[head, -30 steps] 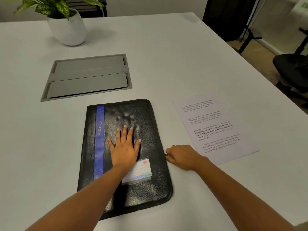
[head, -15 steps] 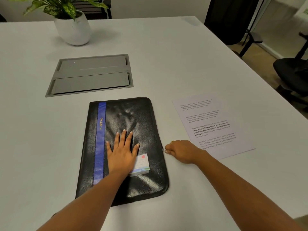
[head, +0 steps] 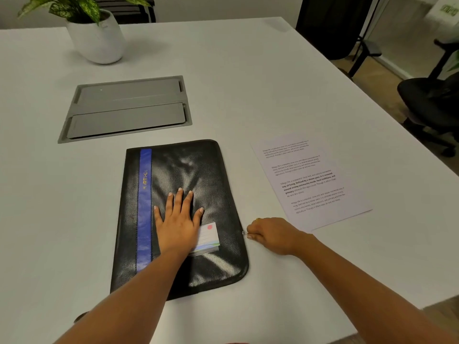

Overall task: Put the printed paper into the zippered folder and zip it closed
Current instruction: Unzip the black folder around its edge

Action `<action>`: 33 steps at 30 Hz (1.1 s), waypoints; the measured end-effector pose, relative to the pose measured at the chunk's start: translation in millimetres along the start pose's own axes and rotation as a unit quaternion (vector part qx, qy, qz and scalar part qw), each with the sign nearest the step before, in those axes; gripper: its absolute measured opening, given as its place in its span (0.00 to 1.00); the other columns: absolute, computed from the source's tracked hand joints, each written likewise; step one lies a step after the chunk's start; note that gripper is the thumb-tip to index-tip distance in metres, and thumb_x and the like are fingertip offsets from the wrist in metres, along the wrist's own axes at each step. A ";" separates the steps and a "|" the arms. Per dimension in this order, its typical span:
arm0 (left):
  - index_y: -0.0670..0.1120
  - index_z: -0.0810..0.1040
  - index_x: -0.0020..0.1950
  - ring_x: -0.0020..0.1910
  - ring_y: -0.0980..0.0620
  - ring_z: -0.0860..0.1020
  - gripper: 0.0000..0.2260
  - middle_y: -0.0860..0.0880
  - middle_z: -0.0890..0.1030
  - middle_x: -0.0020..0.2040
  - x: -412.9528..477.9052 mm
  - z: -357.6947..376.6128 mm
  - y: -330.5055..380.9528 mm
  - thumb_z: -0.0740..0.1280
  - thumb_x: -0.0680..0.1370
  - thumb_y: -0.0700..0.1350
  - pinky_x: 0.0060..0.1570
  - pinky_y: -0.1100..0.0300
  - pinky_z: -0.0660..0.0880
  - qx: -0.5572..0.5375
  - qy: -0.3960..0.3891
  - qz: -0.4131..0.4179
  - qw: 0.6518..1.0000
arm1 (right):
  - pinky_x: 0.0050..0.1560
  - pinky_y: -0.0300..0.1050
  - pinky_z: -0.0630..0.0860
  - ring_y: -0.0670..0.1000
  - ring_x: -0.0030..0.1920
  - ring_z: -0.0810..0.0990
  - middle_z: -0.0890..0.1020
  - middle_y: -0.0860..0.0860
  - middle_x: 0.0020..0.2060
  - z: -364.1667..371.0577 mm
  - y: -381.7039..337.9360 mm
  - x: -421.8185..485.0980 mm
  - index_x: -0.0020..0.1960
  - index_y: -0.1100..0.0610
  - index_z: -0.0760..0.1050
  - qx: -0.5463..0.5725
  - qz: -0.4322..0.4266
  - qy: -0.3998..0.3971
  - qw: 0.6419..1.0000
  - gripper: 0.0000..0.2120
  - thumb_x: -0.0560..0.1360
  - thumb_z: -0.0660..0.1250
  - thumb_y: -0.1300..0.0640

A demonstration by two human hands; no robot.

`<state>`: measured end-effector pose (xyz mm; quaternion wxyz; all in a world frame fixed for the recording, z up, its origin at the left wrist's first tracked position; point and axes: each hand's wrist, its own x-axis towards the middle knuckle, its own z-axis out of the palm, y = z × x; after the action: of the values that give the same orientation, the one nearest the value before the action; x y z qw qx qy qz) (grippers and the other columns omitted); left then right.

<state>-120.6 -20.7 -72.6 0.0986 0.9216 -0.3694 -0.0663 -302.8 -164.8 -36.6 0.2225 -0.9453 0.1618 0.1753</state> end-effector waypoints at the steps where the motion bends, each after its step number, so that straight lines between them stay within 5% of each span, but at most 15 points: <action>1: 0.56 0.50 0.76 0.77 0.52 0.45 0.26 0.54 0.49 0.78 0.0 0.1 0.1 0.46 0.79 0.61 0.73 0.45 0.40 0.000 0.001 0.000 1.000 | 0.43 0.43 0.65 0.50 0.40 0.70 0.70 0.49 0.38 1.0 -0.8 -2.4 0.40 0.53 0.66 0.002 0.001 0.000 1.000 0.12 0.80 0.54 0.52; 8: 0.55 0.51 0.76 0.77 0.52 0.46 0.25 0.54 0.50 0.78 -0.7 -0.1 0.0 0.47 0.79 0.60 0.73 0.45 0.41 -0.003 0.003 0.000 1.000 | 0.42 0.42 0.65 0.49 0.39 0.70 0.70 0.49 0.37 12.7 -4.7 -20.0 0.44 0.59 0.73 0.014 0.000 0.000 1.000 0.14 0.80 0.55 0.53; 12: 0.55 0.50 0.76 0.77 0.52 0.46 0.25 0.54 0.49 0.78 0.2 0.7 -0.2 0.47 0.79 0.60 0.74 0.45 0.41 -0.002 0.001 0.000 1.000 | 0.41 0.41 0.64 0.49 0.38 0.70 0.66 0.44 0.30 21.1 -9.0 -29.0 0.39 0.54 0.66 0.025 0.006 0.006 1.000 0.12 0.80 0.54 0.53; 17: 0.55 0.51 0.76 0.77 0.52 0.46 0.25 0.53 0.50 0.78 -0.5 1.3 -0.7 0.47 0.80 0.60 0.73 0.45 0.41 -0.004 0.001 0.003 1.000 | 0.41 0.43 0.66 0.51 0.39 0.71 0.70 0.50 0.36 25.6 -13.7 -36.3 0.38 0.54 0.63 0.024 0.016 0.021 0.999 0.13 0.81 0.54 0.53; 27: 0.55 0.53 0.76 0.77 0.51 0.47 0.25 0.53 0.51 0.78 0.2 2.7 0.6 0.48 0.80 0.59 0.73 0.44 0.41 -0.013 0.007 -0.002 1.000 | 0.43 0.40 0.64 0.49 0.40 0.71 0.78 0.56 0.42 41.7 -32.9 -54.9 0.46 0.60 0.74 0.056 0.011 0.039 0.998 0.13 0.80 0.55 0.55; 33: 0.55 0.53 0.76 0.77 0.50 0.46 0.25 0.53 0.51 0.78 0.0 3.7 0.0 0.47 0.80 0.60 0.73 0.43 0.41 -0.013 0.004 -0.007 1.000 | 0.42 0.41 0.65 0.50 0.39 0.73 0.72 0.49 0.37 55.3 -44.9 -60.0 0.45 0.62 0.73 0.069 0.027 0.055 0.996 0.15 0.81 0.53 0.53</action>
<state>-121.4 -21.2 -76.1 0.1112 0.9232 -0.3615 -0.0679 -353.1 -86.6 -42.5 0.2735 -0.9310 0.2115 0.1172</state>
